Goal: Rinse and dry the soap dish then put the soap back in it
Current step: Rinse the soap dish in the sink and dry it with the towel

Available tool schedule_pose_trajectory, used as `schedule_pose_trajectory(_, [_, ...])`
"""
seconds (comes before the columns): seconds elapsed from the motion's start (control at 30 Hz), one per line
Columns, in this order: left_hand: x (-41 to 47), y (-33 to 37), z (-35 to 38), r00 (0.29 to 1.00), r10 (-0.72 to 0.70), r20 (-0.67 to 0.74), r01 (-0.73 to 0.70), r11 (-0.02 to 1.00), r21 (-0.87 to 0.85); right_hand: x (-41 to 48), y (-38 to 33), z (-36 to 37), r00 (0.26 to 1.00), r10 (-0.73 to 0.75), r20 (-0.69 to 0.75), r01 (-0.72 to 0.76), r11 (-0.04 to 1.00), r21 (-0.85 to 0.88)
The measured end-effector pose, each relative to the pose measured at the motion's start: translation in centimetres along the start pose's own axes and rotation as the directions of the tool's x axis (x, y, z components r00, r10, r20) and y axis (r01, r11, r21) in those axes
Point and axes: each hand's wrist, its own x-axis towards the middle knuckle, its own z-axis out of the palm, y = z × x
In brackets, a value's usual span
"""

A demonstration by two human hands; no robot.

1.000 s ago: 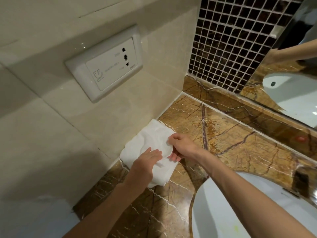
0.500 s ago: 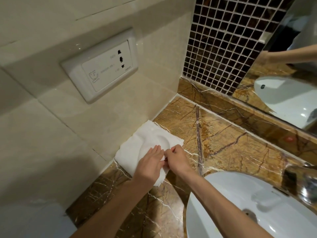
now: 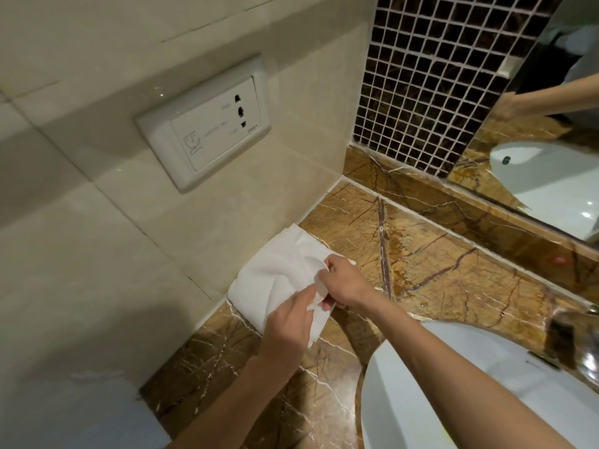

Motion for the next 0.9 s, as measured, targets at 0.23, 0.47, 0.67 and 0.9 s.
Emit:
schedule_pose_trajectory(0.23, [2.7,0.2,1.0,0.823,-0.350,0.446,0.298,0.936,0.186,-2.1,1.1,2.2,0.983,0.059,-0.172,-0.028,0.984,0.177])
schedule_pose_trajectory(0.47, [2.5,1.6,0.7,0.805,-0.414,0.426,0.397,0.908,0.132,-2.8,1.2,3.2,0.964,0.140,-0.226,-0.079,0.963,0.257])
schedule_pose_trajectory(0.67, [1.6,0.9,-0.3,0.864,-0.317,0.390,0.373,0.925,-0.073,-2.0,0.9,0.8,0.987,0.145,-0.071,-0.127,0.967,0.219])
schedule_pose_trajectory(0.9, [1.1,0.2,0.3,0.853,-0.338,0.397,0.375,0.927,-0.018,-0.9,1.2,-0.4,0.990,-0.041,-0.133,0.047,0.998,0.042])
